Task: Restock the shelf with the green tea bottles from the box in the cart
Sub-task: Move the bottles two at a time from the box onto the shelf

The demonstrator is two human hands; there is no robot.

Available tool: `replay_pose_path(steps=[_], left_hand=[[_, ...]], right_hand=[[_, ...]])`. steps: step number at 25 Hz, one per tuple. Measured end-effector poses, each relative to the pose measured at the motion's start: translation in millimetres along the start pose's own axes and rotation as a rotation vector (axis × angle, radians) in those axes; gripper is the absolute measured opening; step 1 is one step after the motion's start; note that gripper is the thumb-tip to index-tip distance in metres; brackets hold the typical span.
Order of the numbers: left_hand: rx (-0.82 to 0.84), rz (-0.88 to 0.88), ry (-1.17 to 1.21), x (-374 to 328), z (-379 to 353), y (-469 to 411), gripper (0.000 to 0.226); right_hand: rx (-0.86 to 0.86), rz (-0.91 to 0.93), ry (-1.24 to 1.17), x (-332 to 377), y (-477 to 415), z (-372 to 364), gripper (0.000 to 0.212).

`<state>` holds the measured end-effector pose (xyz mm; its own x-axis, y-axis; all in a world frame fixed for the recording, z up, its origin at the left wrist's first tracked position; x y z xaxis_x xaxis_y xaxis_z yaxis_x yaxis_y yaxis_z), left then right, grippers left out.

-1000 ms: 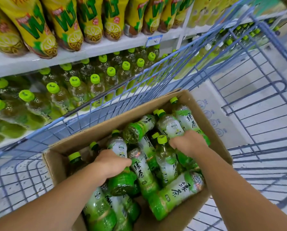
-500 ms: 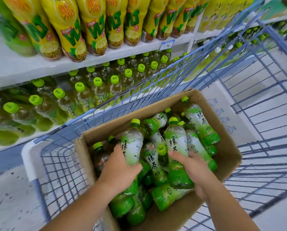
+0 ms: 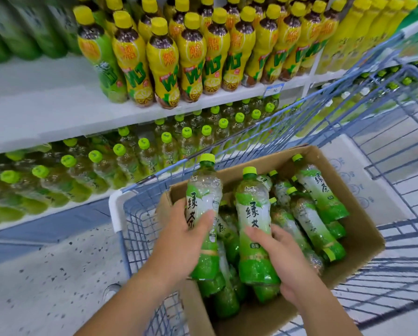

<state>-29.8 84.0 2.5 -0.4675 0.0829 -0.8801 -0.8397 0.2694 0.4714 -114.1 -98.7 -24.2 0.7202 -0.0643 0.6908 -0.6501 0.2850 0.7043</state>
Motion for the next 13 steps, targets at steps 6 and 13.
replay_pose_path(steps=[6, 13], left_hand=[[-0.18, -0.03, 0.03, -17, 75, 10, 0.029], [-0.426, -0.101, 0.095, -44, 199, 20, 0.032]], right_hand=[[0.128, 0.099, 0.014, 29, 3, -61, 0.022], [0.166, 0.21, 0.115, 87, 5, -151, 0.017]])
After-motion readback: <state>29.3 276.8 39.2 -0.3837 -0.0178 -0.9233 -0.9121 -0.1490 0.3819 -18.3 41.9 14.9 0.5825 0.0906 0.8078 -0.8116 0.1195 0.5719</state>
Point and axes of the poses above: each hand's wrist, its own y-axis away from the middle knuckle, its own z-axis out of the back of the hand, x = y × z, the point moved 6 cm from there along -y, towards the middle knuckle, and after that the axes turned 12 degrees about y, right-handed, at the moved point
